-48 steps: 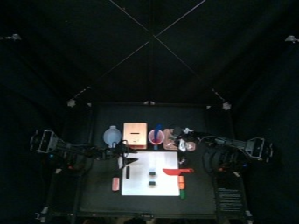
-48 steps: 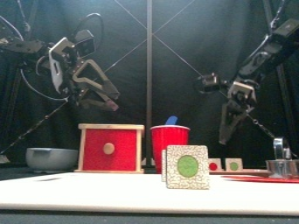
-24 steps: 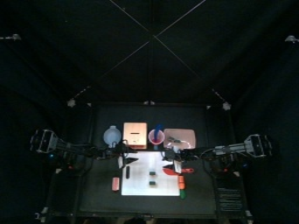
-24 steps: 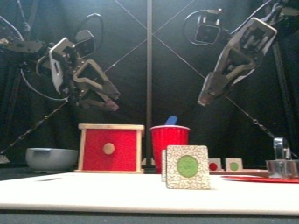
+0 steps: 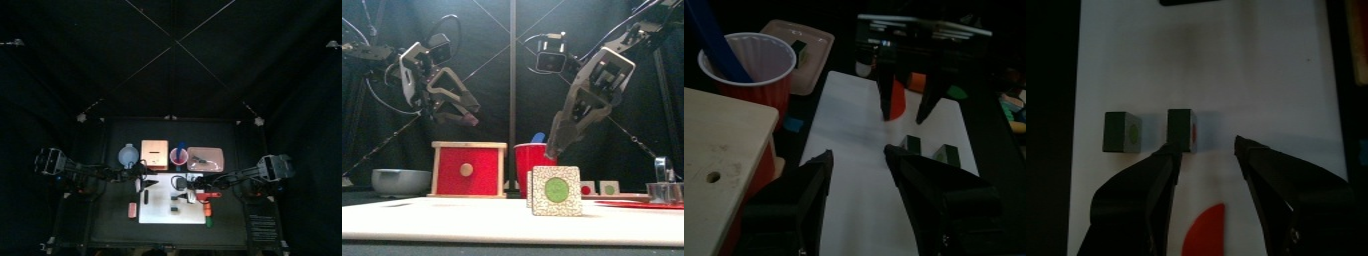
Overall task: Place sushi on board then cut the sushi with the knife then place the pieces on the plate
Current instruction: Place the 4 sushi pieces on the plate
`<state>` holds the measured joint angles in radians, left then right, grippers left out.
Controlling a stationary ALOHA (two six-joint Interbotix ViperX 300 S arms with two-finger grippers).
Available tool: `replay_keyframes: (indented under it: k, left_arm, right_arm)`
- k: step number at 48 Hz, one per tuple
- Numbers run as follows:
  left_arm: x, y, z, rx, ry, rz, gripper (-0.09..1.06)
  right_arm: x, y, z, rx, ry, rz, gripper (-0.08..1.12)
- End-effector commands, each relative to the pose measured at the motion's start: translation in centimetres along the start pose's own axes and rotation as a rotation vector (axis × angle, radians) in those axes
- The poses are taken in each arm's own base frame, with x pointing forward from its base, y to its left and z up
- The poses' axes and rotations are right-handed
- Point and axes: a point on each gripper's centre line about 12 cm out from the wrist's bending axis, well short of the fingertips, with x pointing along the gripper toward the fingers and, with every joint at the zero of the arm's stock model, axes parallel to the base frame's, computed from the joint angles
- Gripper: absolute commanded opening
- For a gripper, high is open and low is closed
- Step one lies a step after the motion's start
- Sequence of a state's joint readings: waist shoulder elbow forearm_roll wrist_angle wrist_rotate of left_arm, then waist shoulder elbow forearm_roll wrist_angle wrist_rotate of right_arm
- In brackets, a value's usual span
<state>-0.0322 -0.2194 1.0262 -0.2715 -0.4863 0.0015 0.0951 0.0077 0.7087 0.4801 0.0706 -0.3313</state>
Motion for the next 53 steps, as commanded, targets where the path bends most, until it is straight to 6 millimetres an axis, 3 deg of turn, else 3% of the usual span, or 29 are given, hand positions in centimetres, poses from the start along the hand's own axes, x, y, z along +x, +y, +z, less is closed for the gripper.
replay_keyframes:
  k: [1,10,20,31,40,47,53]
  left_arm:
    - [0.1,-0.2,1.1,0.000,-0.036,-0.005,0.83]
    - [0.0,-0.1,0.9,0.003,-0.032,-0.004,0.83]
    - [0.0,-0.1,0.7,0.003,-0.027,-0.005,0.83]
    - [-0.1,-0.1,0.6,0.002,-0.024,-0.005,0.83]
    - [-0.1,-0.1,0.6,0.004,-0.024,-0.005,0.83]
    - [-0.1,-0.1,0.6,0.004,-0.024,-0.005,0.83]
    - [-0.1,-0.1,0.6,0.004,-0.024,-0.005,0.83]
  right_arm:
    - [0.5,0.8,1.4,-0.009,-0.021,0.018,0.83]
    - [2.6,1.8,1.4,-0.017,0.019,0.037,0.83]
    - [4.1,1.5,0.9,-0.024,0.056,0.030,0.80]
    - [3.7,1.5,1.0,-0.032,0.050,0.030,0.62]
    - [0.3,-1.1,1.0,0.030,0.045,0.003,0.59]
    - [-4.7,-4.4,0.7,0.106,-0.018,-0.054,0.59]
    - [-8.3,-7.4,-0.9,0.166,-0.068,-0.129,0.59]
